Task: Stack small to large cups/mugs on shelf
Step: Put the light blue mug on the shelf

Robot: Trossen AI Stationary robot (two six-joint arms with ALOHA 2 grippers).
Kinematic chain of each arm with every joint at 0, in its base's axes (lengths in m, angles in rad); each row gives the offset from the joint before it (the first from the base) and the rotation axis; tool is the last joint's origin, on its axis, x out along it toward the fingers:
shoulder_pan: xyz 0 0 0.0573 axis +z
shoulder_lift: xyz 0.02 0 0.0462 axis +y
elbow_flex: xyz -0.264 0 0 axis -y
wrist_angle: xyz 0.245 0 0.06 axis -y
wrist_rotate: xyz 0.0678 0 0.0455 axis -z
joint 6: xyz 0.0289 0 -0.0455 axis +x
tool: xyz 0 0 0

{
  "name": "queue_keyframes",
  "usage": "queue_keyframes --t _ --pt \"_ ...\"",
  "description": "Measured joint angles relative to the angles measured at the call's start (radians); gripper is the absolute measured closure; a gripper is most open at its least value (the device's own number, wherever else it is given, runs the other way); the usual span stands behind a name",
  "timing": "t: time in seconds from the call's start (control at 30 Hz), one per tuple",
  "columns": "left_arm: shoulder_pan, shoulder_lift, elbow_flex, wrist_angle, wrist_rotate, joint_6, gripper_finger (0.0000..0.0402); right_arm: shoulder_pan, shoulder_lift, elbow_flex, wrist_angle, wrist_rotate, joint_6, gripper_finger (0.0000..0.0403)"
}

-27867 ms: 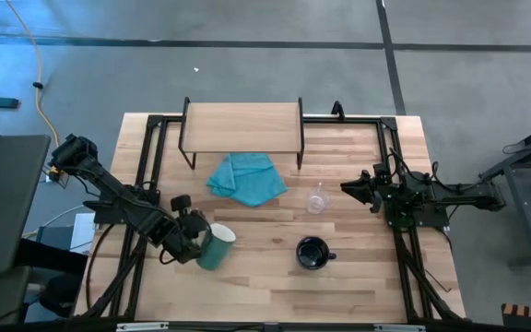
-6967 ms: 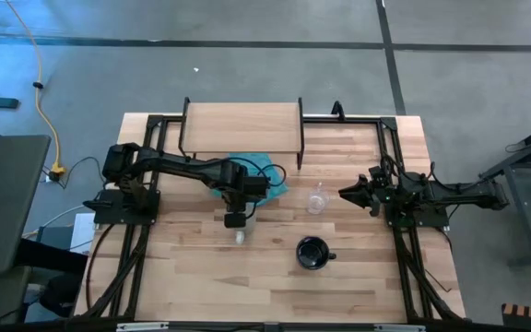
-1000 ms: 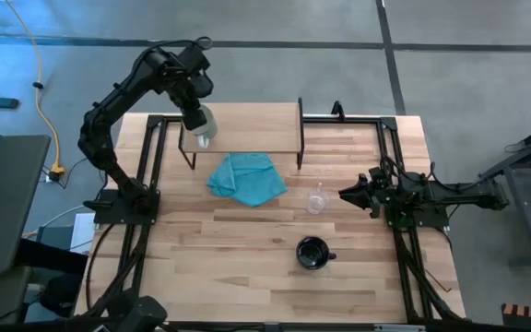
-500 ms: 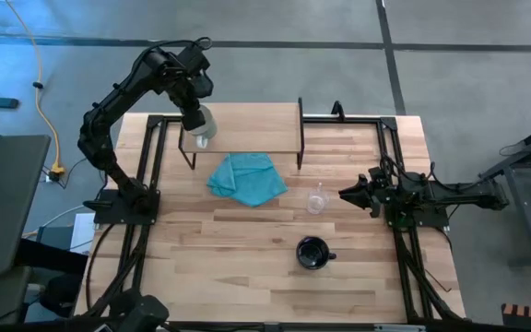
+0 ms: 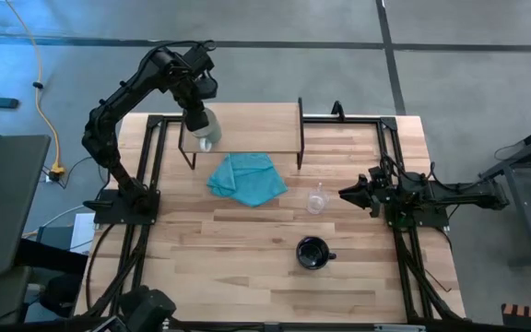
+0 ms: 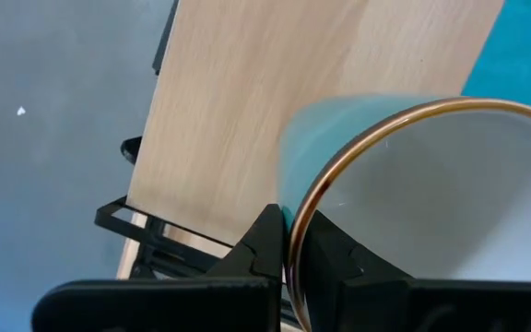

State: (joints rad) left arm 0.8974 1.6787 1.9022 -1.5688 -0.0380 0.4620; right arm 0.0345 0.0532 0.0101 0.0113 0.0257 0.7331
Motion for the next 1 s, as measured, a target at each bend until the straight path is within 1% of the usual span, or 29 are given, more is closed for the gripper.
queue_keyframes --t 0.43,0.63,1.0 --pt "0.0 0.001 0.0 -0.001 0.008 0.039 0.0396 0.0 0.0 0.0 0.0 0.0 -0.008 0.0302" --pt "0.033 0.003 -0.001 -0.003 0.029 0.029 0.0396 0.0 0.0 0.0 0.0 0.0 -0.016 0.0302" --pt "0.045 0.003 -0.001 -0.003 -0.004 0.066 0.0396 0.0 0.0 0.0 0.0 0.0 -0.024 0.0302"
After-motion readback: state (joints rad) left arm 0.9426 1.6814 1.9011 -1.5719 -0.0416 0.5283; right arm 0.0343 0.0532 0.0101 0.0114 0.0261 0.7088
